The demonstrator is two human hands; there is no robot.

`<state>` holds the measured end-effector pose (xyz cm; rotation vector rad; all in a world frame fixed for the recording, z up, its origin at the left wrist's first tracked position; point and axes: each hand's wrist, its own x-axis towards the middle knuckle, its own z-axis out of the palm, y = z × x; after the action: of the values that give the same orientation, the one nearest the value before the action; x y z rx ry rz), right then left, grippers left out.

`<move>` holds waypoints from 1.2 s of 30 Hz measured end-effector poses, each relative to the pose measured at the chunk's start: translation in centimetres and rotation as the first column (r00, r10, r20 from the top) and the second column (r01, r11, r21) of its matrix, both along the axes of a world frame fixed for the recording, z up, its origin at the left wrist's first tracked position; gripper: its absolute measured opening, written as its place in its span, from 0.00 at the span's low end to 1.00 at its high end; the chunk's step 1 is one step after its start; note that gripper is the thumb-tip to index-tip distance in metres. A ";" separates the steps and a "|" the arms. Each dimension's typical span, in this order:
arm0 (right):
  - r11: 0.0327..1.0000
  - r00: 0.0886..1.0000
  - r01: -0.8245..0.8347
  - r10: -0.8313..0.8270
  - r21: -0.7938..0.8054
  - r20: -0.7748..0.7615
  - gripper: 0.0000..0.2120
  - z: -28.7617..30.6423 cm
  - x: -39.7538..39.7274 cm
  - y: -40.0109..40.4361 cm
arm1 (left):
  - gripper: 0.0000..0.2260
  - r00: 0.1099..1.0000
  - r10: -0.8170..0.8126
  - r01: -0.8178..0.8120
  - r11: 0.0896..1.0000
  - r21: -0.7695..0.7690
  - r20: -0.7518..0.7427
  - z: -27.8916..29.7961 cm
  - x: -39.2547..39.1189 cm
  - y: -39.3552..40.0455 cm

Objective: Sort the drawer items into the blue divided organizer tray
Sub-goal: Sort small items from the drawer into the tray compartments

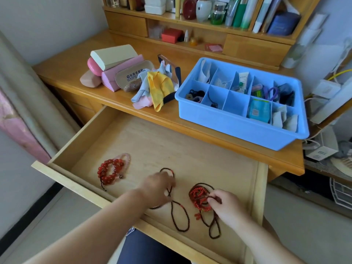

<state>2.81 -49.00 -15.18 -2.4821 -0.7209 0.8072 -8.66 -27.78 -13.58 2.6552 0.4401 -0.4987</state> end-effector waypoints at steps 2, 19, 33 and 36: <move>0.997 0.998 -0.031 0.035 -0.074 0.056 0.05 0.6 0.2 -0.6 | 0.16 0.978 -0.164 0.182 0.973 0.142 -0.129 -0.8 1.1 -2.1; 0.903 0.924 0.302 -0.198 0.307 -0.327 0.14 7.0 0.2 -0.2 | 0.18 0.616 0.786 -0.181 0.216 -0.959 0.061 10.4 0.4 2.2; 0.275 0.465 0.828 0.149 0.488 -0.873 0.07 10.0 1.6 0.2 | 0.06 0.875 0.304 -0.124 0.893 -0.433 0.376 13.5 0.0 -2.5; 0.459 0.577 0.665 0.185 0.590 -0.795 0.13 11.1 0.8 1.0 | 0.06 0.880 0.215 0.046 0.848 -0.527 0.424 13.9 1.4 -5.2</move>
<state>3.58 -47.97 -4.07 -1.0259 -0.2129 0.9499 -7.23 -33.02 0.35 2.1019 0.2253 0.0711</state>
